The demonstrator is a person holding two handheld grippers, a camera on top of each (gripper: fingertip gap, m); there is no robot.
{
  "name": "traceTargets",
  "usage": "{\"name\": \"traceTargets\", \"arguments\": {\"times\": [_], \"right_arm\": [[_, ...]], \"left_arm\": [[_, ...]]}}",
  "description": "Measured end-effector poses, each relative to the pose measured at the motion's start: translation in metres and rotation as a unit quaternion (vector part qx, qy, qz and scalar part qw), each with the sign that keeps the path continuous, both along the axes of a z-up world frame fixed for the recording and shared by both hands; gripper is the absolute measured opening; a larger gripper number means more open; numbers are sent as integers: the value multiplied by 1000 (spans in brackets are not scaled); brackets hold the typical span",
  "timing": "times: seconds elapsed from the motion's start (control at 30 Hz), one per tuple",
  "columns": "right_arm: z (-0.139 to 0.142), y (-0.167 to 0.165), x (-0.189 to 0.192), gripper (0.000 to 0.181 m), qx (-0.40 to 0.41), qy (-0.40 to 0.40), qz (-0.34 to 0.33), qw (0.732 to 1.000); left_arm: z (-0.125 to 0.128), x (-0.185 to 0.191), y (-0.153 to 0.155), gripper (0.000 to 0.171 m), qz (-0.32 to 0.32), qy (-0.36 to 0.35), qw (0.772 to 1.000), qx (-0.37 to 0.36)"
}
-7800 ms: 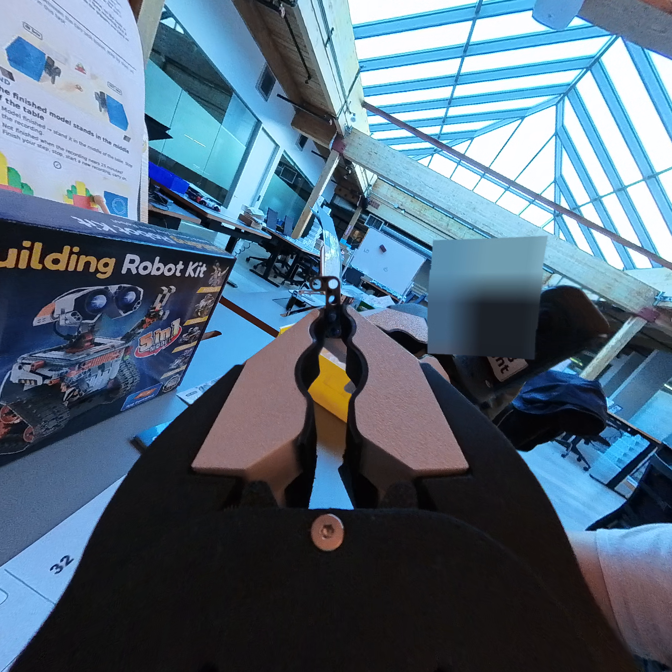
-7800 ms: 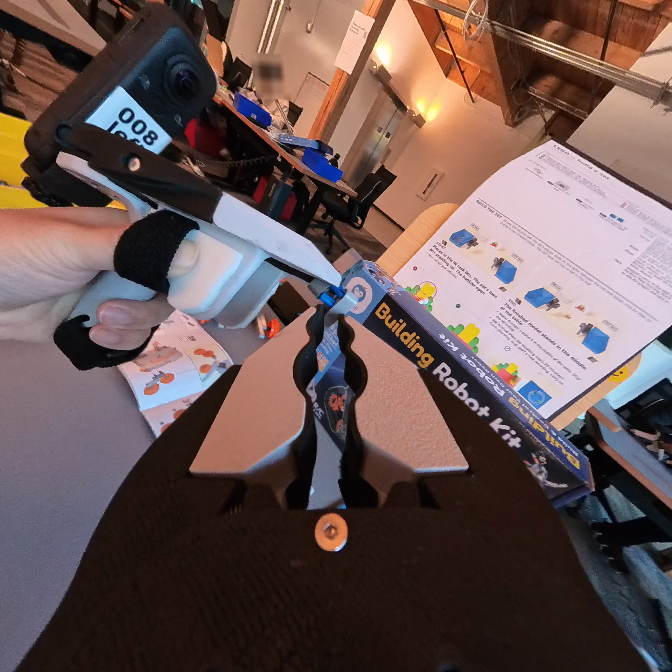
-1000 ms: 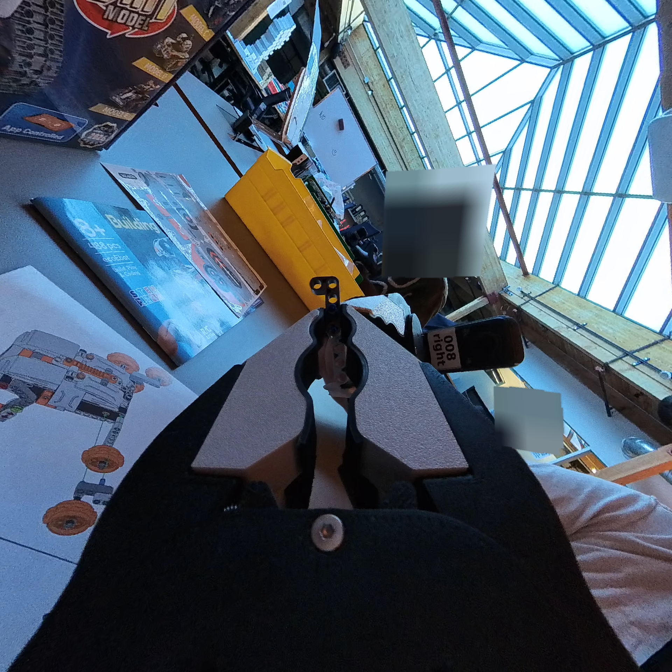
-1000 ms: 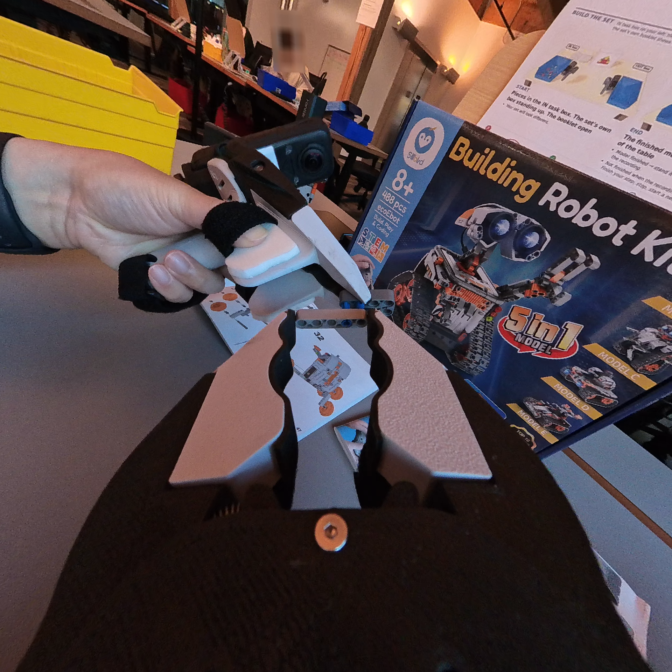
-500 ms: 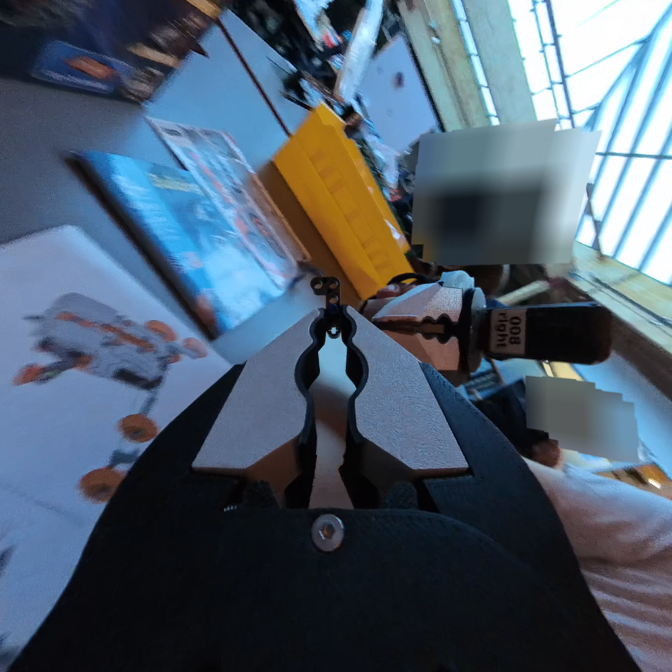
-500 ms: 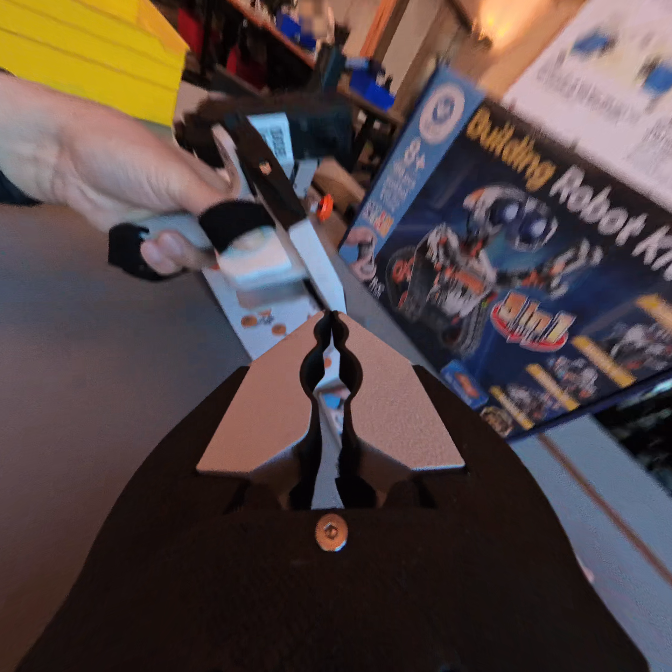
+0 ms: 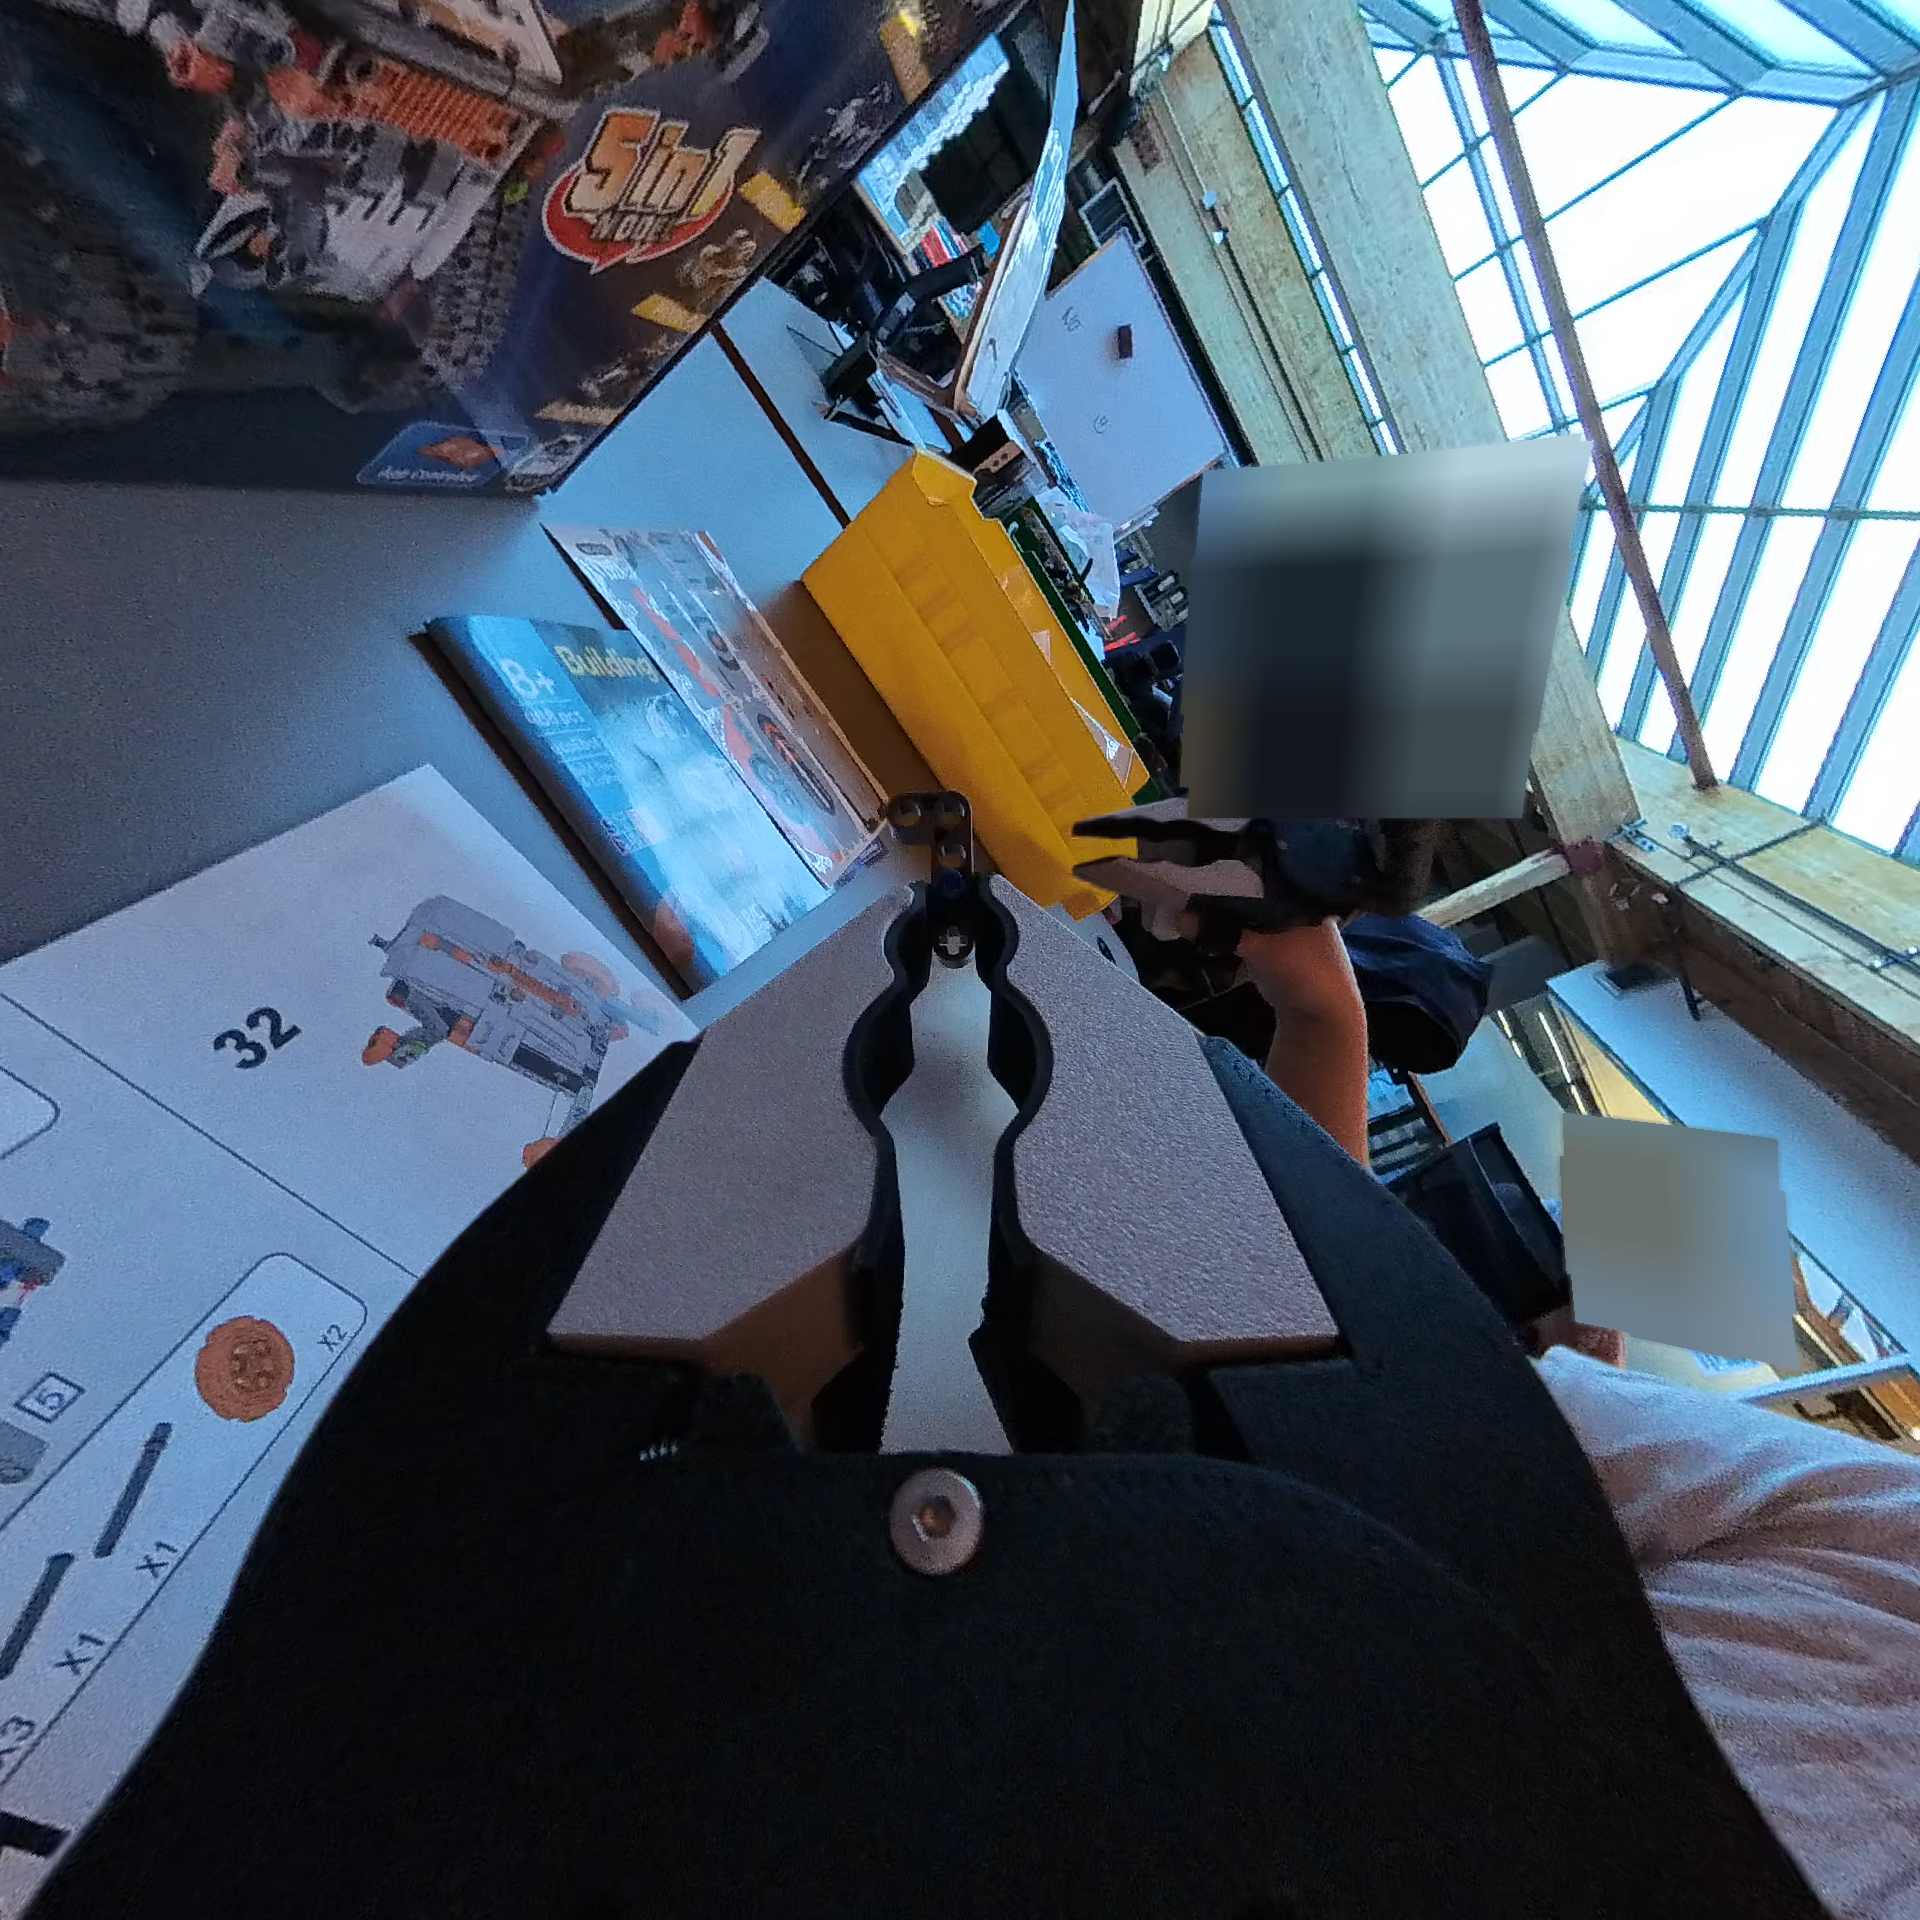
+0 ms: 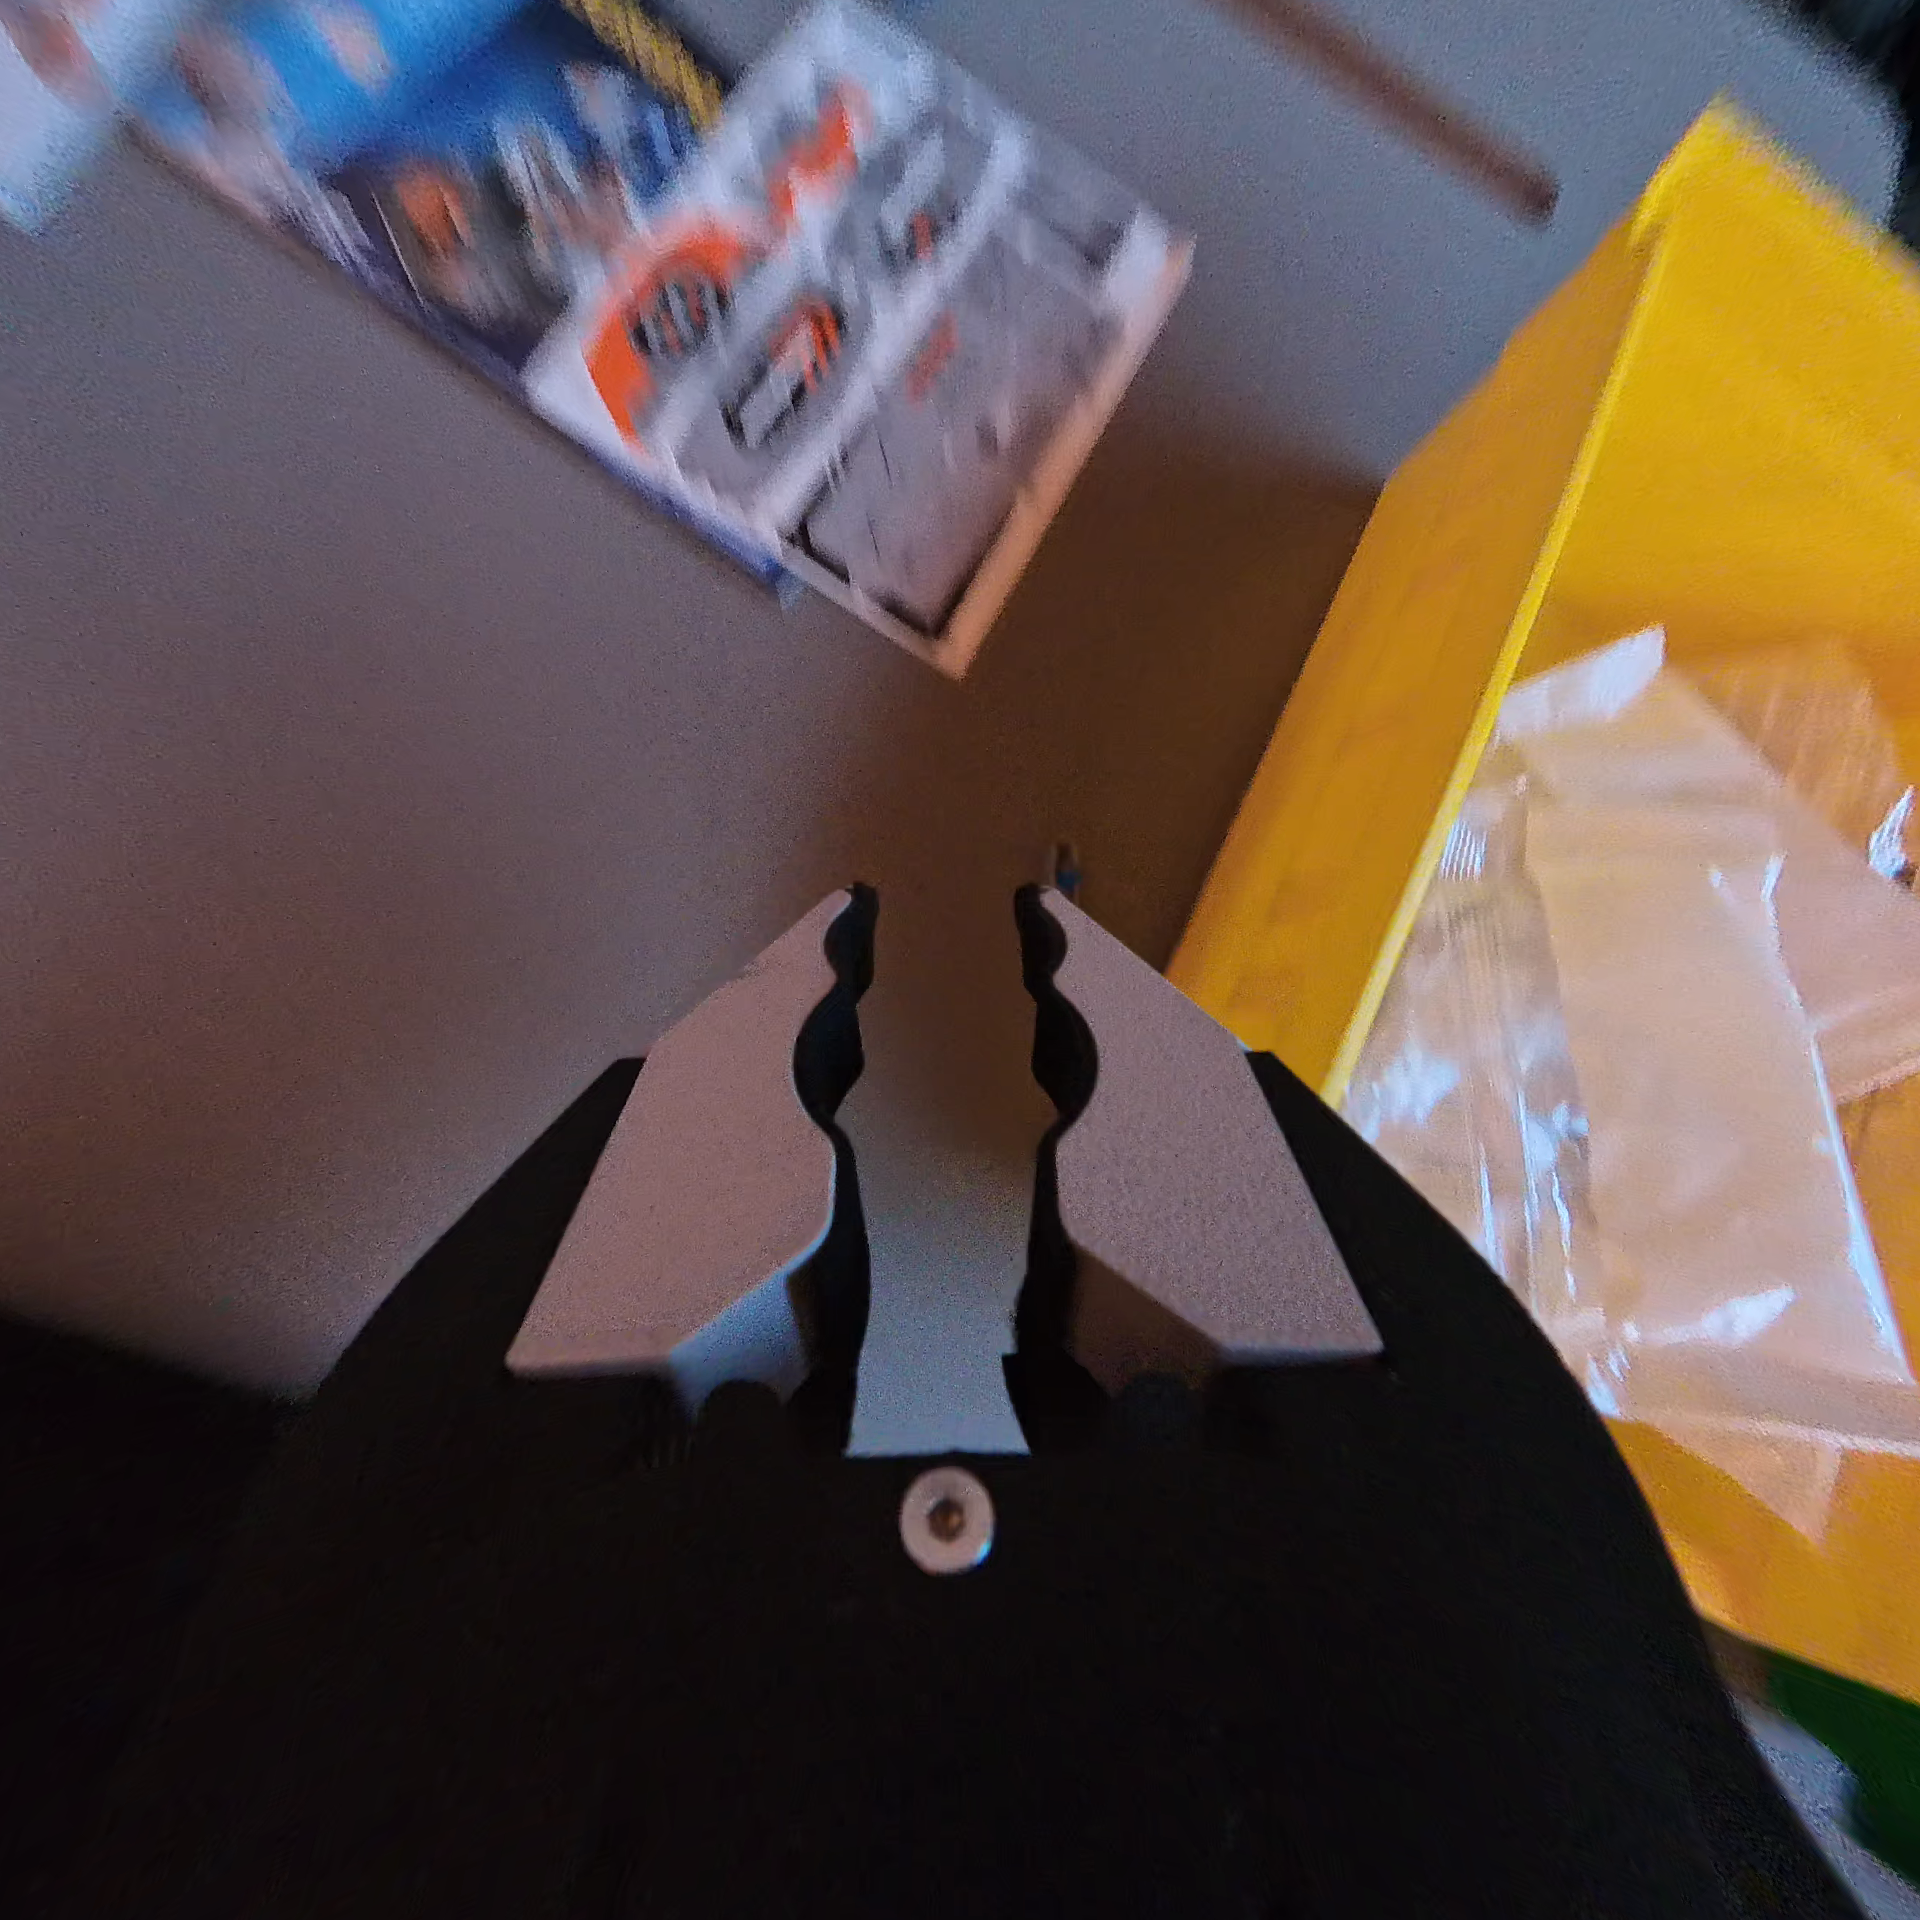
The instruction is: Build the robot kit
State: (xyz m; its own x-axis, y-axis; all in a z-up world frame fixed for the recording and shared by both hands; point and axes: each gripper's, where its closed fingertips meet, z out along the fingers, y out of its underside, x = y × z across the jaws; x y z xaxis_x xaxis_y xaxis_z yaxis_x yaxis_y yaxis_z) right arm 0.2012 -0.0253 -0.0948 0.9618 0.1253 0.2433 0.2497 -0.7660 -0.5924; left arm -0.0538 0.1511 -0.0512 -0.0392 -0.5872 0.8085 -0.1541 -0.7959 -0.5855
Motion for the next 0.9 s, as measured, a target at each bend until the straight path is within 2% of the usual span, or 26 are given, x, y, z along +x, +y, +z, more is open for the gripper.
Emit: {"name": "traceTargets", "arguments": {"times": [0.07, 0.13, 0.17, 0.27, 0.37, 0.43, 0.5, 0.57, 0.7, 0.73, 0.8, 0.9], "right_arm": [[-15, -13, 7, 29, -99, -37, 13, 994], [-26, -19, 10, 29, -216, -76, 51, 972], [-28, -11, 15, 30, -251, -98, 65, 961], [-45, 12, 22, 30, -332, -101, 96, 933], [-56, 12, 39, 32, -417, -152, 108, 889], [-61, 13, 45, 32, -440, -163, 112, 876], [-68, 8, 44, 26, -465, -130, 103, 870], [-68, 6, 48, 25, -473, -120, 92, 868], [-70, -6, 40, 5, -505, -67, 101, 854], [-70, -5, 37, 6, -501, -59, 110, 857], [-68, 3, 14, 6, -458, -4, 139, 878], [-43, 34, -46, 6, -298, 118, 212, 923]], "left_arm": [[4, 1, -3, 4, -12, -4, 1000, 11], [8, 3, -7, 4, -19, -3, 1000, 22], [9, 4, -10, 4, -22, -1, 999, 27], [12, 7, -17, 4, -34, 2, 999, 35], [14, 7, -20, 4, -38, 3, 998, 43], [14, 7, -21, 4, -42, 4, 998, 45], [15, 7, -20, 4, -41, 2, 998, 43], [14, 7, -20, 4, -45, 3, 998, 41], [13, 7, -21, 4, -48, 5, 998, 40], [13, 7, -21, 4, -50, 7, 998, 41], [14, 7, -22, 4, -50, 8, 998, 45], [16, 6, -21, 4, -47, 4, 998, 47]]}}
